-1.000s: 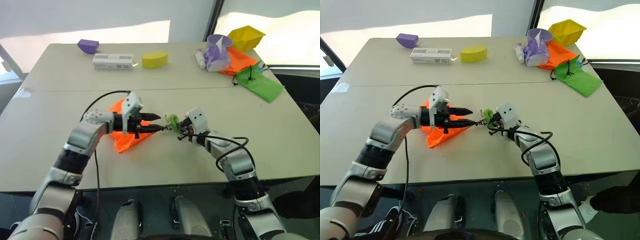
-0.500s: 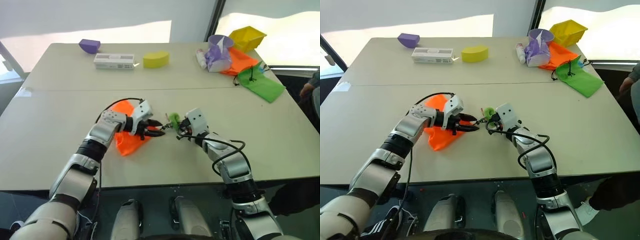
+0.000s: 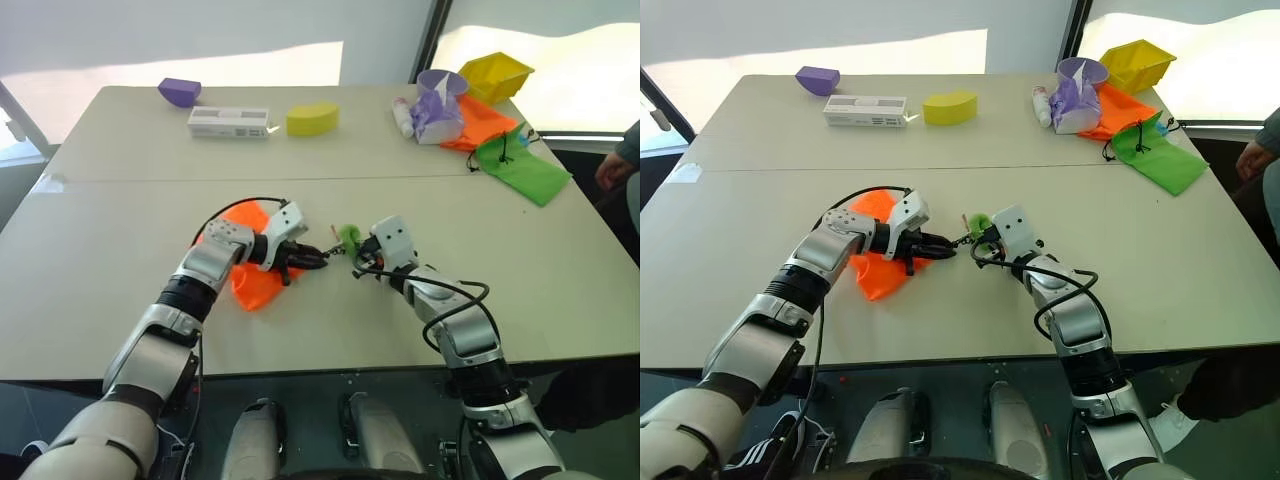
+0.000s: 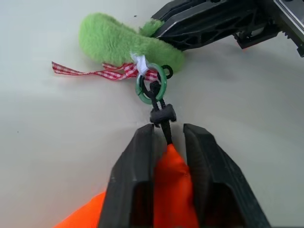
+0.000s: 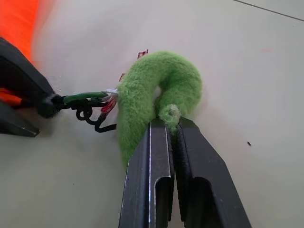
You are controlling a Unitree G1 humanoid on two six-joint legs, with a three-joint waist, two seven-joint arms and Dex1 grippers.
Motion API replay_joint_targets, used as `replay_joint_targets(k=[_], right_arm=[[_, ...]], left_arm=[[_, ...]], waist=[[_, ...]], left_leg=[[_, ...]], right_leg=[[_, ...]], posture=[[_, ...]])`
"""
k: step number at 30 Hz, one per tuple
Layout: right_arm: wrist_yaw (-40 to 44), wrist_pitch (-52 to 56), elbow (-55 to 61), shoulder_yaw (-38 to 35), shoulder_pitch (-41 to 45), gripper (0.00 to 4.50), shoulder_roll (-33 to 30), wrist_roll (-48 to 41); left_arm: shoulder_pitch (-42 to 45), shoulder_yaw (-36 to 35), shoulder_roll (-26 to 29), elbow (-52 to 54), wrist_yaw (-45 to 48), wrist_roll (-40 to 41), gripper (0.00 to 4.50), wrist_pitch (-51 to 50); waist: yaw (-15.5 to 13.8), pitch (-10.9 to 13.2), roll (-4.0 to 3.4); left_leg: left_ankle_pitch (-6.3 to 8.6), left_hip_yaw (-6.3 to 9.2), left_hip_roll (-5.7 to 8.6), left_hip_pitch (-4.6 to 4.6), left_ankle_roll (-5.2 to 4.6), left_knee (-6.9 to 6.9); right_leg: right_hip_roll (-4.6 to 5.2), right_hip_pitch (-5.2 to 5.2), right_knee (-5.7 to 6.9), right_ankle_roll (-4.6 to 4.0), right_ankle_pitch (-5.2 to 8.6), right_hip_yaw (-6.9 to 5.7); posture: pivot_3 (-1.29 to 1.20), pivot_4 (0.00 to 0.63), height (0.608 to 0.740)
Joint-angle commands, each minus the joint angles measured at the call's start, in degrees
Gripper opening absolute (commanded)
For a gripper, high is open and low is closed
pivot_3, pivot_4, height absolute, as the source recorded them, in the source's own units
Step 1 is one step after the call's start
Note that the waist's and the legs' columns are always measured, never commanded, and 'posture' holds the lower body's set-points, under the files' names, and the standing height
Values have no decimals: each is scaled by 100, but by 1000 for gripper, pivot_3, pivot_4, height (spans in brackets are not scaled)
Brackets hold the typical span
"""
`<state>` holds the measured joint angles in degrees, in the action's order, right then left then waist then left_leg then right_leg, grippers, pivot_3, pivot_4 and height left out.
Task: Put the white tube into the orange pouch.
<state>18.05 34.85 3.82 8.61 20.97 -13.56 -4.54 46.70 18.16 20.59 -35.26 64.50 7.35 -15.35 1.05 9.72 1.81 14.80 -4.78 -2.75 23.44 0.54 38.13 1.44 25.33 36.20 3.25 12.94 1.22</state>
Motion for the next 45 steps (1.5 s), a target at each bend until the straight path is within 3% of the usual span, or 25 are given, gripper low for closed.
replay_joint_targets(k=[1,7,11,22,25,36,39,45], right_arm=[[-55,41,-95,-9,9,0,-21,110],[-55,44,-91,5,21,0,-25,113],[-37,48,-75,24,8,0,-28,112],[-22,74,-48,5,-11,0,-26,127],[-20,79,-49,15,-9,0,-23,140],[-24,53,-76,14,22,0,-12,175],[-19,42,-99,19,38,0,-2,173],[-14,33,-96,28,32,0,-21,189]], left_arm=[[-23,-209,-65,147,-146,-32,928,171],[-69,-315,-102,158,-193,-10,928,37],[-169,-233,-92,296,-203,-134,2240,118],[-154,-378,-281,259,-242,-43,2240,182],[-145,-358,-338,203,-336,-120,1464,297],[-210,-336,-289,246,-241,-166,1464,306],[-222,-364,-277,284,-280,-142,640,186],[-268,-315,-226,349,-227,-177,640,213]], waist=[[0,0,0],[2,0,0],[2,0,0],[0,0,0],[0,0,0],[-1,0,0],[-1,0,0],[1,0,0]], left_leg=[[0,0,0,0,0,0],[0,0,1,0,0,0],[0,0,1,-1,0,0],[0,0,1,-1,0,0],[0,0,2,-1,0,0],[0,0,2,-1,0,0],[0,0,2,-1,0,0],[0,0,2,-2,0,0]], right_leg=[[0,0,0,0,0,0],[-2,0,1,0,0,-1],[-2,0,1,0,0,-1],[-1,-1,2,1,-1,0],[-2,-1,2,1,-1,0],[-2,-1,2,1,-1,-1],[-2,-1,2,1,-1,-1],[-2,-1,2,1,-1,-1]], posture=[[0,150,740],[0,150,740],[0,150,740],[0,150,740],[0,150,740],[0,150,740],[0,150,740],[0,150,740]])
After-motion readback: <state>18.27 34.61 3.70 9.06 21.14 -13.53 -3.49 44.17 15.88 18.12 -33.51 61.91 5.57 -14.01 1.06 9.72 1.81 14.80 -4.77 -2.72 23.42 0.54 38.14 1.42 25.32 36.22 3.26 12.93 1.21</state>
